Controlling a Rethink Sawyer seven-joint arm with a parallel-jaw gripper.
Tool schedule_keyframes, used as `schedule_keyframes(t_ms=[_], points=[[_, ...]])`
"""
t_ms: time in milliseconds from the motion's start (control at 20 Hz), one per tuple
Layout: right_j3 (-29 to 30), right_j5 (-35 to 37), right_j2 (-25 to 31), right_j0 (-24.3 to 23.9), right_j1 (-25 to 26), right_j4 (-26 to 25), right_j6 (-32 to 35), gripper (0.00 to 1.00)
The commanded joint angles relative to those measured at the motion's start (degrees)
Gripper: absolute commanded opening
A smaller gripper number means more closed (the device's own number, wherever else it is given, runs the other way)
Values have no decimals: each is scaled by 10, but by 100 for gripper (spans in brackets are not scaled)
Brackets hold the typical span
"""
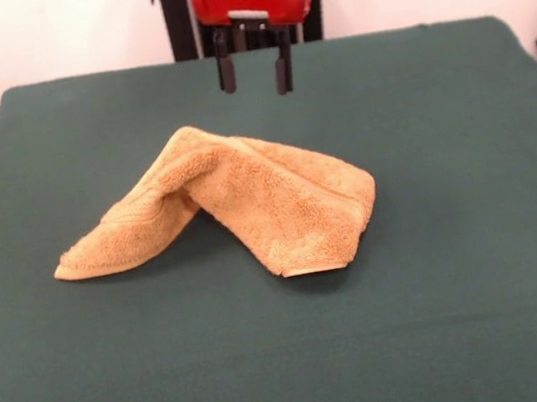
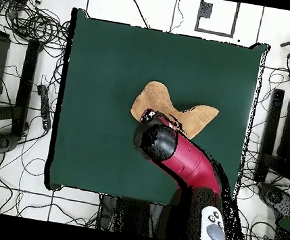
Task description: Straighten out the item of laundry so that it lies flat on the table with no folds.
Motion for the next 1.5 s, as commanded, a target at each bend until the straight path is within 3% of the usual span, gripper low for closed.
schedule_keyframes(t_ms=[50, 600, 1500], points=[[-2, -4, 51, 25, 61, -14, 91, 100], [18, -82, 74, 15, 102, -16, 102, 100], [4, -115, 105, 0, 138, -10, 100, 100]])
